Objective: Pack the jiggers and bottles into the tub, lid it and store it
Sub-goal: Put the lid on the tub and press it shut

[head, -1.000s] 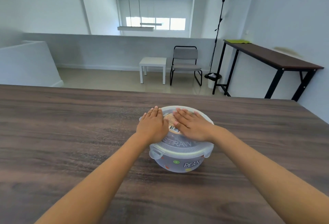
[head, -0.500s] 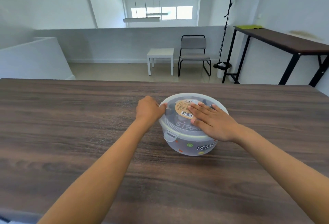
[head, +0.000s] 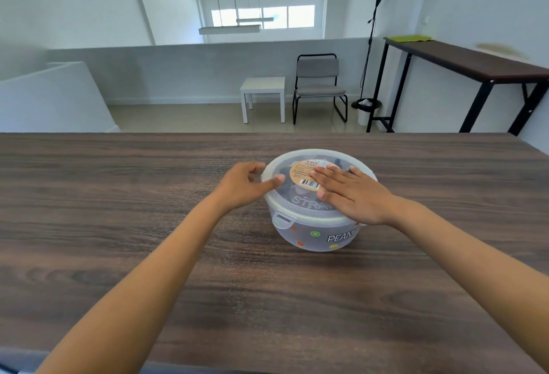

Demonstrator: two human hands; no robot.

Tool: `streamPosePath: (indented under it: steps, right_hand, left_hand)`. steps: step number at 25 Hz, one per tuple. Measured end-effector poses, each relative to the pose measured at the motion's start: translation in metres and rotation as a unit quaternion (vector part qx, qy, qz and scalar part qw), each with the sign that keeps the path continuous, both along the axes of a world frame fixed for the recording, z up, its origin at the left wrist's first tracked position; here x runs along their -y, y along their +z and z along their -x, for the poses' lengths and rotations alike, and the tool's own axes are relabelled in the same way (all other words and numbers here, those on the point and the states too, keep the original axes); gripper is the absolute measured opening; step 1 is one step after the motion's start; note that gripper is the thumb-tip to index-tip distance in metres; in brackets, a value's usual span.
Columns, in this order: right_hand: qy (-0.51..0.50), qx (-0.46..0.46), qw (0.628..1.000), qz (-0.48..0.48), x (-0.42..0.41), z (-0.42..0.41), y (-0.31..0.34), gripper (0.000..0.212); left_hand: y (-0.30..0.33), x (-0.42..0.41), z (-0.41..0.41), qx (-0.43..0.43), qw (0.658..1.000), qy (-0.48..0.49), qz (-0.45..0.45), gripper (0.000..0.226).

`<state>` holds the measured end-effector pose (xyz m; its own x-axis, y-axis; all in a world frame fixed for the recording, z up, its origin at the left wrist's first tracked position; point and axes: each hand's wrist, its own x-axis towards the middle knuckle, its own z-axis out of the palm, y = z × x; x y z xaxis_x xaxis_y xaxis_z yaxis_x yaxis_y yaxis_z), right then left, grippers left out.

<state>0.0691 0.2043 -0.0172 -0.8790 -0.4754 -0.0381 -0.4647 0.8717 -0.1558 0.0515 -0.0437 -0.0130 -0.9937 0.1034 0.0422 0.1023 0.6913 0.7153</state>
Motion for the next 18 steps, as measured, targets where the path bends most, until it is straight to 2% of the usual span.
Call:
streamPosePath:
  steps: [2,3,9,13,18]
  right_hand:
    - [0.003,0.002,1.0,0.0,0.0,0.0,0.0,0.056]
    - [0.004,0.002,1.0,0.0,0.0,0.0,0.0,0.056]
    - [0.001,0.003,1.0,-0.007,0.0,-0.002,0.001,0.056]
    - [0.002,0.002,1.0,-0.012,0.0,-0.002,0.002,0.056]
    - [0.003,0.004,1.0,-0.012,0.0,-0.003,0.003,0.055]
  left_hand:
    - [-0.002,0.01,-0.017,-0.028,0.994,-0.101,0.025,0.092]
    - [-0.003,0.013,-0.023,-0.052,0.988,-0.143,0.038,0.097]
    - [-0.006,0.009,-0.032,-0.195,0.931,-0.26,0.166,0.077]
    - [-0.014,0.007,-0.033,-0.277,0.915,-0.246,0.16,0.069]
    - [-0.02,0.005,-0.031,-0.368,0.88,-0.234,0.189,0.066]
